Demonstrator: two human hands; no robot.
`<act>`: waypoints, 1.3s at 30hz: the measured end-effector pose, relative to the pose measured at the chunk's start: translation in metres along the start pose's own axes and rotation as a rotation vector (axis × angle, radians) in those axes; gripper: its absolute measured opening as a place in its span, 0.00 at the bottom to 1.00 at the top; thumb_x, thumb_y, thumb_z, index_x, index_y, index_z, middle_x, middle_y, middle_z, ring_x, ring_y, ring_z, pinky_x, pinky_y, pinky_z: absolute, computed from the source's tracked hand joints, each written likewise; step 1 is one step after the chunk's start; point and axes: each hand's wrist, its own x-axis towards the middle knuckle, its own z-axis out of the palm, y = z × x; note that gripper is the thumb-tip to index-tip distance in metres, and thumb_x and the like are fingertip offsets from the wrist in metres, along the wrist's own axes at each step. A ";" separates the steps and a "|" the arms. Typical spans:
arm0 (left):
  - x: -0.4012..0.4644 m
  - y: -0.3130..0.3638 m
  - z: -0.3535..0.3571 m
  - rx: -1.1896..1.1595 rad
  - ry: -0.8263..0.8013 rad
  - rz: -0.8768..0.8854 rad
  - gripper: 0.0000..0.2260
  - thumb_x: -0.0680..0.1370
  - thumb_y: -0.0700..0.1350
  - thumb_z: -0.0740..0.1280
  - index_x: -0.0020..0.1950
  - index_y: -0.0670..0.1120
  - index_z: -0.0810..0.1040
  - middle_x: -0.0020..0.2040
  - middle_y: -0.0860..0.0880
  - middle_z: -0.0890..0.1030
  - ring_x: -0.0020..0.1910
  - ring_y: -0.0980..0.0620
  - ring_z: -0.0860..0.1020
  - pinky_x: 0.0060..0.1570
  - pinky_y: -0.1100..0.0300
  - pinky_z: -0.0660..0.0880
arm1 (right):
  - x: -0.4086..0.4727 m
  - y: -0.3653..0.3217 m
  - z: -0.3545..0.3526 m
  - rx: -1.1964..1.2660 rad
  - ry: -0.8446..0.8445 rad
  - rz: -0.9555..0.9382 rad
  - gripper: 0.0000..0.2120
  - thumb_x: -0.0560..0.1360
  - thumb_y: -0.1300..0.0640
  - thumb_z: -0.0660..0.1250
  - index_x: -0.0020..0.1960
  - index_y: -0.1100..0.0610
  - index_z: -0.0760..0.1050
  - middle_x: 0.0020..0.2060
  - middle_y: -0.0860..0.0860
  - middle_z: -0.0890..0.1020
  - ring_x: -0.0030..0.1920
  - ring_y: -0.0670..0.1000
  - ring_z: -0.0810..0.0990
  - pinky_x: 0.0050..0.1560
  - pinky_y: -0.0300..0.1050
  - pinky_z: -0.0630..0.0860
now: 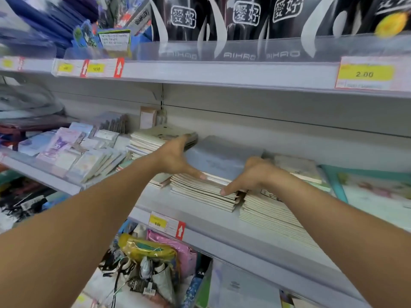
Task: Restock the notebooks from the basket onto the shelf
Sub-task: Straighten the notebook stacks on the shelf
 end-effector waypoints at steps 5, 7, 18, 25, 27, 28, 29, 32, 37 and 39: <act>0.022 0.010 -0.003 0.285 -0.191 -0.051 0.58 0.43 0.68 0.81 0.70 0.48 0.70 0.65 0.51 0.77 0.65 0.45 0.75 0.62 0.56 0.73 | 0.016 -0.005 0.002 0.009 0.021 0.012 0.30 0.56 0.36 0.80 0.38 0.55 0.68 0.36 0.47 0.73 0.32 0.45 0.72 0.26 0.37 0.64; 0.026 0.007 -0.004 0.283 -0.125 -0.063 0.64 0.42 0.68 0.80 0.74 0.46 0.66 0.69 0.49 0.74 0.68 0.44 0.72 0.66 0.53 0.71 | 0.018 -0.003 0.002 0.059 0.037 0.017 0.30 0.56 0.38 0.82 0.40 0.55 0.69 0.39 0.48 0.76 0.34 0.46 0.74 0.28 0.38 0.67; -0.008 -0.035 0.034 -0.901 0.154 -0.372 0.40 0.62 0.75 0.68 0.66 0.53 0.75 0.54 0.45 0.83 0.53 0.48 0.80 0.50 0.57 0.76 | 0.023 -0.026 0.011 1.350 -0.057 0.480 0.49 0.72 0.24 0.53 0.81 0.53 0.47 0.80 0.55 0.50 0.77 0.67 0.53 0.72 0.74 0.50; 0.005 -0.014 0.061 -1.176 0.395 -0.539 0.37 0.77 0.71 0.45 0.78 0.49 0.59 0.78 0.48 0.60 0.77 0.45 0.57 0.74 0.47 0.54 | 0.037 -0.024 0.009 1.515 0.023 0.650 0.44 0.74 0.25 0.48 0.81 0.50 0.50 0.79 0.55 0.54 0.77 0.67 0.53 0.70 0.76 0.44; 0.004 -0.011 0.068 -1.073 0.451 -0.540 0.36 0.78 0.69 0.45 0.77 0.46 0.61 0.77 0.45 0.63 0.75 0.42 0.61 0.72 0.47 0.57 | 0.039 -0.018 0.011 1.485 0.027 0.642 0.43 0.73 0.25 0.51 0.78 0.51 0.59 0.75 0.56 0.66 0.71 0.66 0.66 0.68 0.73 0.58; 0.004 -0.013 0.071 -0.992 0.456 -0.506 0.36 0.79 0.68 0.45 0.76 0.45 0.63 0.76 0.43 0.65 0.74 0.41 0.63 0.71 0.47 0.60 | 0.041 -0.012 0.013 1.514 -0.003 0.611 0.42 0.72 0.25 0.52 0.75 0.52 0.65 0.69 0.57 0.73 0.65 0.65 0.73 0.65 0.70 0.65; 0.005 -0.017 0.074 -0.919 0.456 -0.476 0.36 0.79 0.68 0.45 0.75 0.44 0.64 0.75 0.42 0.66 0.73 0.40 0.65 0.70 0.46 0.62 | 0.043 -0.005 0.014 1.545 -0.045 0.568 0.42 0.71 0.24 0.51 0.72 0.53 0.69 0.64 0.58 0.77 0.60 0.64 0.77 0.63 0.69 0.68; 0.009 -0.031 0.067 -0.902 0.422 -0.509 0.38 0.76 0.72 0.44 0.71 0.48 0.71 0.73 0.44 0.70 0.70 0.42 0.69 0.70 0.46 0.62 | 0.053 0.003 0.014 1.500 -0.093 0.526 0.45 0.70 0.24 0.50 0.75 0.54 0.64 0.67 0.59 0.74 0.66 0.67 0.73 0.65 0.75 0.62; 0.020 -0.053 0.042 -1.119 0.249 -0.518 0.45 0.70 0.78 0.45 0.70 0.47 0.74 0.56 0.44 0.80 0.51 0.50 0.77 0.59 0.53 0.66 | 0.074 0.002 0.012 1.455 -0.028 0.622 0.36 0.76 0.32 0.47 0.71 0.56 0.70 0.61 0.59 0.77 0.58 0.65 0.76 0.68 0.76 0.53; 0.024 -0.058 0.040 -1.125 0.113 -0.538 0.49 0.68 0.80 0.45 0.78 0.48 0.62 0.69 0.50 0.72 0.68 0.50 0.70 0.69 0.48 0.61 | 0.084 0.007 0.015 1.497 -0.043 0.614 0.36 0.77 0.33 0.46 0.74 0.54 0.68 0.66 0.59 0.75 0.65 0.66 0.73 0.69 0.76 0.51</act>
